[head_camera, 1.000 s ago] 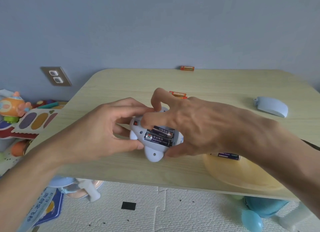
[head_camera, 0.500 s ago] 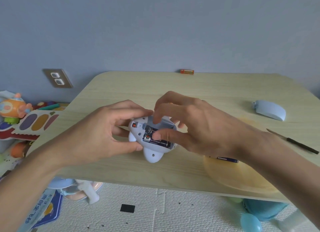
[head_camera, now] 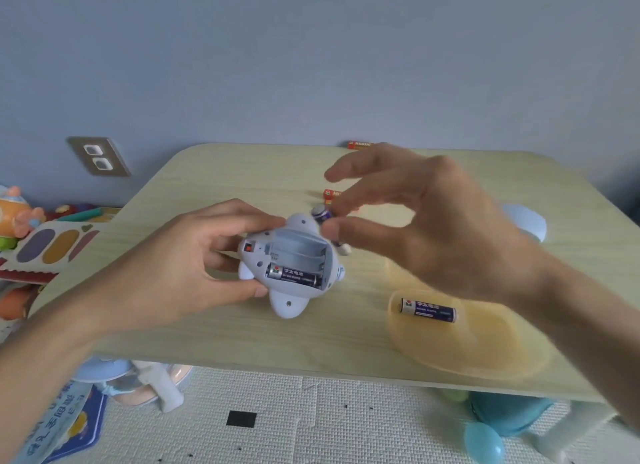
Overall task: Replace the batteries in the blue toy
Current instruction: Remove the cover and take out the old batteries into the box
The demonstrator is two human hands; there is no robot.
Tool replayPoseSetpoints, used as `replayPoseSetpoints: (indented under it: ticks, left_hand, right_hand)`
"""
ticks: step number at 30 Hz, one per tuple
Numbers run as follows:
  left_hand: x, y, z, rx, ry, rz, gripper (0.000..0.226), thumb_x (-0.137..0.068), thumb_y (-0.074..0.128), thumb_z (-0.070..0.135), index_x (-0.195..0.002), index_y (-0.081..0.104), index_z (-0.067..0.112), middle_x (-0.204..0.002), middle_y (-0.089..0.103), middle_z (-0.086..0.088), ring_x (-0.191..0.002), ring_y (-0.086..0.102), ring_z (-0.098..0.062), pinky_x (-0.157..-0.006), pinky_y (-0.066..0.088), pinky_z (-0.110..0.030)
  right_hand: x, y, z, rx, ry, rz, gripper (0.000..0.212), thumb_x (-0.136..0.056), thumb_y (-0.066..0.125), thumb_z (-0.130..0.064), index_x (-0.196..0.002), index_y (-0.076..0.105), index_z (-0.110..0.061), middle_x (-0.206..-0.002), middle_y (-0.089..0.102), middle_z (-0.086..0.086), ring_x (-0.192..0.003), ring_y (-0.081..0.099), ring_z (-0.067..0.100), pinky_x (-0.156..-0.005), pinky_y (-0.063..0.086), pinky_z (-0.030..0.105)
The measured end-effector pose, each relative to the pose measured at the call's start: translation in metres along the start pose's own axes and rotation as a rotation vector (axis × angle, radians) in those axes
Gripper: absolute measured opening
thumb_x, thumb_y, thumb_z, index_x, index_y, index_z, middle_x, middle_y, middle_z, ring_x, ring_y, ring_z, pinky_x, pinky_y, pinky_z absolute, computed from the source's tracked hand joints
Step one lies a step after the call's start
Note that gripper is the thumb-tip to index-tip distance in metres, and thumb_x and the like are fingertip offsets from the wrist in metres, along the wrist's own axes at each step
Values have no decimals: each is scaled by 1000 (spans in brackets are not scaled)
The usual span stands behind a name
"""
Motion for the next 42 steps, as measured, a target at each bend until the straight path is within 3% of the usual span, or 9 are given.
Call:
replayPoseSetpoints:
  ticks: [3, 7, 11, 15, 23, 26, 30, 35, 42]
  left_hand:
    - [1, 5, -2, 22, 14, 33, 65, -70, 87, 25, -129, 71, 45, -129, 69, 12, -111, 77, -11, -98, 62, -33]
    - [0, 8, -5, 22, 27, 59, 71, -67, 88, 17, -126, 71, 53, -127, 69, 13, -110, 77, -12, -96, 63, -35]
    - [-3, 11, -5, 28, 35, 77, 75, -64, 88, 12, -124, 72, 55, -127, 70, 10, -108, 78, -14, -94, 64, -37]
    - [-3, 16, -3, 25, 50, 72, 74, -65, 88, 11, -125, 72, 54, -125, 69, 9, -107, 78, -15, -94, 64, -33]
    - [2, 17, 0, 10, 35, 104, 74, -65, 89, 9, -124, 73, 52, -124, 70, 11, -107, 78, -12, -93, 63, -26]
    - [3, 15, -1, 14, 12, 109, 71, -66, 89, 10, -127, 74, 44, -126, 71, 7, -110, 78, -14, -94, 63, -28]
    - [4, 16, -4, 119, -42, 114, 70, -67, 86, 5, -133, 71, 26, -127, 72, 2, -113, 78, -19, -93, 64, -28]
    - [3, 19, -6, 266, -96, 112, 70, -69, 82, -1, -134, 68, 19, -133, 76, -1, -117, 77, -19, -93, 62, -24]
    - [8, 19, -8, 118, -122, 21, 72, -73, 94, 14, -136, 64, 31, -131, 76, 0, -121, 74, -19, -107, 57, -37]
  right_hand:
    - [21, -31, -2, 127, 42, -48, 22, -74, 72, -59, -79, 82, -40, -125, 63, -28, -108, 62, -14, -90, 48, 24]
    - [44, -45, 4, 346, 103, -173, 27, -69, 68, -71, -79, 78, -49, -126, 54, -40, -127, 46, -11, -97, 47, 35]
    - [59, -38, 15, 423, 108, -350, 25, -79, 72, -65, -80, 79, -40, -128, 49, -37, -133, 29, -13, -97, 42, 19]
    - [64, -26, 20, 476, 113, -415, 25, -86, 73, -58, -87, 80, -34, -131, 44, -35, -139, 19, -8, -114, 37, 32]
    - [61, -25, 27, 475, 98, -377, 24, -84, 74, -58, -84, 79, -35, -122, 50, -33, -129, 29, -7, -98, 33, 12]
    - [52, -28, 26, 418, 94, -234, 23, -81, 71, -61, -86, 77, -39, -113, 60, -28, -117, 44, -7, -85, 37, 4]
    - [32, -15, 19, 317, 100, -138, 55, -78, 77, -61, -128, 66, -41, -125, 66, -25, -103, 53, -13, -87, 40, 2]
    - [10, 16, 9, 303, 101, -261, 91, -73, 86, -57, -152, 44, -39, -140, 67, -13, -128, 61, 15, -112, 42, 37]
    - [2, 29, 16, 199, 145, -256, 91, -70, 93, -40, -150, 50, -39, -119, 78, -4, -106, 71, 16, -94, 57, 38]
Point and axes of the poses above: each hand's wrist, its own x-axis away from the middle knuckle, its own y-axis out of the palm, z = x × y, the point moved 1 cm from there along -x, towards the middle knuckle
